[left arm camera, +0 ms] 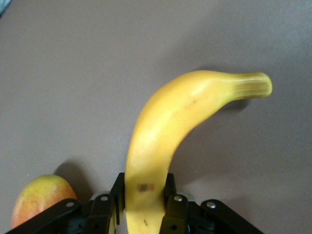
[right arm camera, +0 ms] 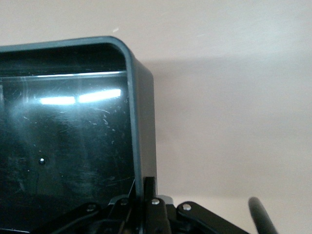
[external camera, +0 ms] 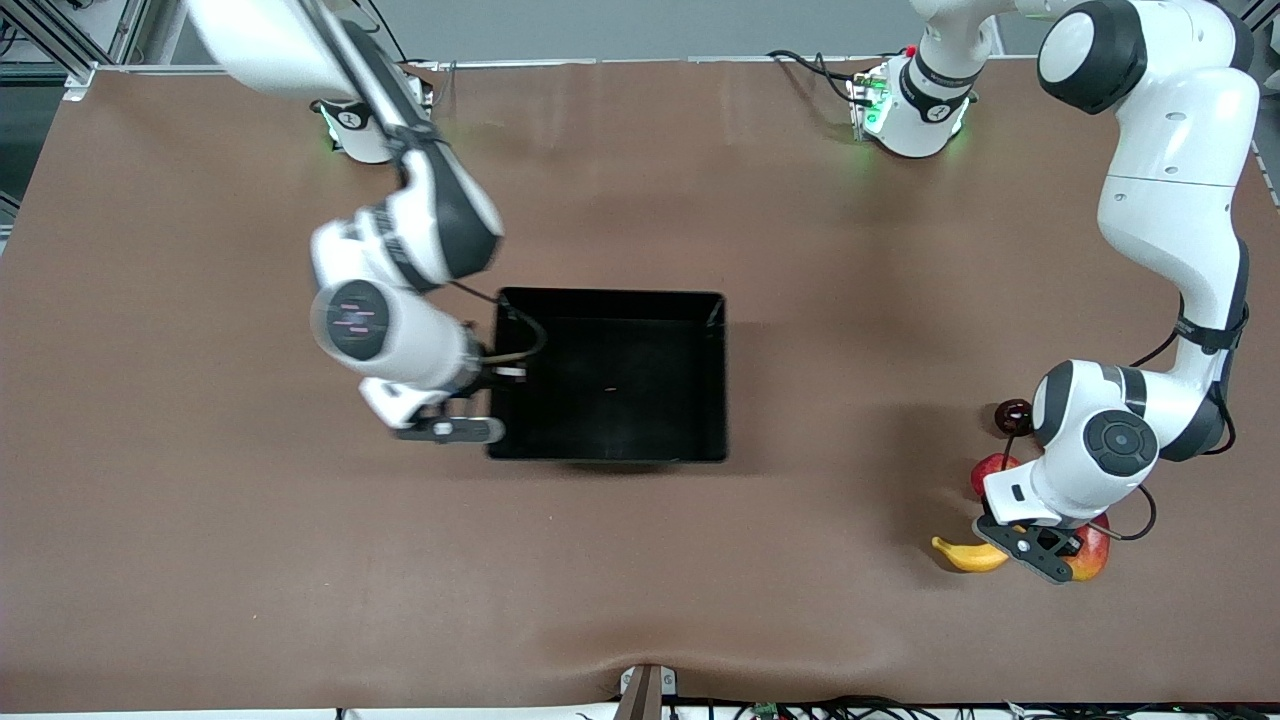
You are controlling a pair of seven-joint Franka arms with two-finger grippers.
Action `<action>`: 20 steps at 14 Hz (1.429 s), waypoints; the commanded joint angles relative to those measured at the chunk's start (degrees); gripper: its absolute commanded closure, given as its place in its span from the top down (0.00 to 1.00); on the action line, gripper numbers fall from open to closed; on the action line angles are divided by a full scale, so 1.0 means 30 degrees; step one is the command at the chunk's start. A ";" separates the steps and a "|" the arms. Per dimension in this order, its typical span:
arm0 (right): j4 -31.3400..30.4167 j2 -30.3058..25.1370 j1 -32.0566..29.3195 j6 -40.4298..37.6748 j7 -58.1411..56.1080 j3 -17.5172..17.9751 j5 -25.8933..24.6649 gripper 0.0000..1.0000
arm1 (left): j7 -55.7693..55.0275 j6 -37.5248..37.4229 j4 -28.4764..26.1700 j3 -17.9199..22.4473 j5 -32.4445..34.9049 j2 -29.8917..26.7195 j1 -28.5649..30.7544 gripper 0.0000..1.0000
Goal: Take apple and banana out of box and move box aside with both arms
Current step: 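Lower the banana by the mango while the right gripper drags the box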
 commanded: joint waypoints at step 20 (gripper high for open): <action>-1.0050 -0.1575 -1.6083 0.7345 -1.7464 0.0277 -0.0956 0.00 | 0.3229 0.0152 -0.1686 -0.0295 0.0378 -0.0711 0.1195 0.00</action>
